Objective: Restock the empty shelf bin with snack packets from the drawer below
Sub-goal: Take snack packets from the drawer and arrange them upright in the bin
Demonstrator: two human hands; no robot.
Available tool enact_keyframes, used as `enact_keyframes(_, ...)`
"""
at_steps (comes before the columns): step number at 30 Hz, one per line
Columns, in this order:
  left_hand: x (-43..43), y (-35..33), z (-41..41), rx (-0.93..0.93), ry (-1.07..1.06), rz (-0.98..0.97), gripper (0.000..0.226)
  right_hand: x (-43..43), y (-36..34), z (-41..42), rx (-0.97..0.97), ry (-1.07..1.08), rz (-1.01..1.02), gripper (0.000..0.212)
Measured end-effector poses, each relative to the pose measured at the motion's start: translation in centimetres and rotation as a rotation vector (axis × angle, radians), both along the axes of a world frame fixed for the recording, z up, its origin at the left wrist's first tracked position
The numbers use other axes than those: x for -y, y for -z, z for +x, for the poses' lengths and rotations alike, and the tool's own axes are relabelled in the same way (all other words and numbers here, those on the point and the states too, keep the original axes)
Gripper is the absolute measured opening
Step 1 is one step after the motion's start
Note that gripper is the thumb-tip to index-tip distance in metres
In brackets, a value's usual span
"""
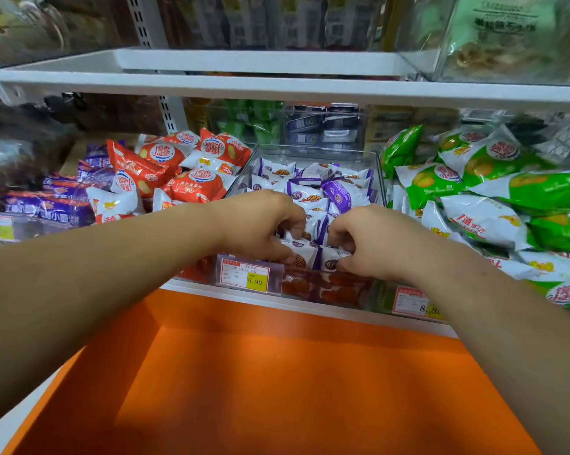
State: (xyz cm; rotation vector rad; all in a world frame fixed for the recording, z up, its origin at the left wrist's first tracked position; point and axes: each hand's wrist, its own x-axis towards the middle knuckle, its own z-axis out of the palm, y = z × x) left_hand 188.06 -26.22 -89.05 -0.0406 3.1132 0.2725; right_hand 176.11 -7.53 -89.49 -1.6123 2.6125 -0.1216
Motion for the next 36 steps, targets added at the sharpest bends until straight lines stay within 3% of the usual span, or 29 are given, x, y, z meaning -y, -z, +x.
enact_keyframes(7, 0.7, 0.1, 0.3, 0.014, -0.089, 0.094, 0.038, -0.3, -0.5, 0.5, -0.01, 0.021, 0.025, 0.024)
enact_keyframes(10, 1.1, 0.3, 0.7, -0.025, -0.104, 0.097, 0.039, -0.3, -1.4, -0.1, 0.104, 0.027, 0.041, 0.024)
enact_keyframes(13, 0.8, 0.8, 1.1, -0.11, -0.058, 0.049, 0.039, -0.1, -2.9, -1.4, 0.232, 0.091, -0.245, 0.002)
enact_keyframes(16, 0.7, 1.3, 0.9, -0.146, -0.014, -0.009, 0.035, 1.6, -3.3, -2.8, 0.085, 0.237, -0.413, 0.015)
enact_keyframes(21, 1.9, 1.2, 1.2, -0.117, 0.034, -0.035, 0.038, 5.1, -2.1, -4.5, -0.007, 0.316, -0.196, 0.023)
enact_keyframes(25, 2.5, 1.8, 2.4, -0.156, 0.042, 0.031, 0.04, 6.1, -1.1, -5.2, -0.094, 0.345, -0.107, 0.057)
enact_keyframes(31, 2.1, 1.7, 2.2, -0.139, 0.065, -0.054, 0.045, 5.8, -1.1, -5.0, -0.012, 0.352, -0.29, 0.046)
enact_keyframes(34, 1.4, 1.0, 2.0, -0.136, -0.027, 0.137, 0.035, 5.2, -1.3, -4.5, 0.047, 0.346, -0.442, 0.049)
enact_keyframes(36, 1.1, 0.4, 1.1, -0.14, -0.092, 0.166, 0.021, 4.7, -1.2, -4.0, 0.096, 0.334, -0.482, 0.048)
